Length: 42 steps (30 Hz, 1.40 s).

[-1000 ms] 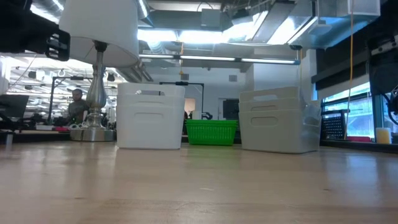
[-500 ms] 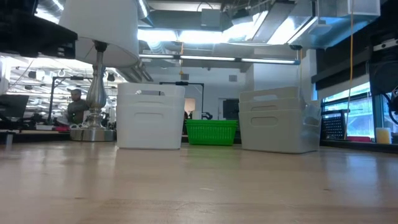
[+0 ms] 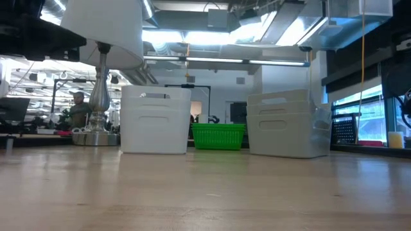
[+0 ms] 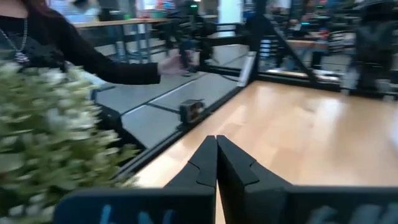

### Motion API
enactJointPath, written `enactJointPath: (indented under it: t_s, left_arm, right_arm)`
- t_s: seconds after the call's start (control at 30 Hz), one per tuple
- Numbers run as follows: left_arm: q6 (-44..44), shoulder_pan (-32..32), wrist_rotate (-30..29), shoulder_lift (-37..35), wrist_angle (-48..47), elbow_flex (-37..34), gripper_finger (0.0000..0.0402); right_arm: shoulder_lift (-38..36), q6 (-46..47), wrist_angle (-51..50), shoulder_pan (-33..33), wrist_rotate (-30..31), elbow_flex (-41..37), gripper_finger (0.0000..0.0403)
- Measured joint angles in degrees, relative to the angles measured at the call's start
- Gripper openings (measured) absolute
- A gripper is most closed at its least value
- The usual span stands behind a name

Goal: Stack baskets by color
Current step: Return to Home Position

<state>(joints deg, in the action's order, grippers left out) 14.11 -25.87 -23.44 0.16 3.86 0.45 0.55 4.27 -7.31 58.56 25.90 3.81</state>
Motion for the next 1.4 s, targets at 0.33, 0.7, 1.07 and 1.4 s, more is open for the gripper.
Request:
enactJointPath:
  t_s: [0.33, 0.7, 1.07, 1.4]
  left_arm:
    - [0.00, -0.02, -0.02, 0.00, -0.04, 0.00, 0.0000]
    - [-0.04, -0.02, -0.04, 0.00, -0.07, 0.00, 0.0000]
    - [0.00, -0.02, -0.04, 0.00, -0.07, 0.00, 0.0000]
    - [-0.03, -0.04, -0.04, 0.00, -0.07, 0.00, 0.0000]
  right_arm:
    - [0.09, 0.00, -0.33, 0.00, -10.05, 0.02, 0.0000]
    - [0.62, -1.33, -0.73, 0.00, -18.67, 0.04, 0.0000]
    - [1.75, 1.46, -1.14, 0.00, -24.75, 0.04, 0.0000]
    - [1.71, 4.47, -1.27, 0.00, -27.97, 0.04, 0.0001]
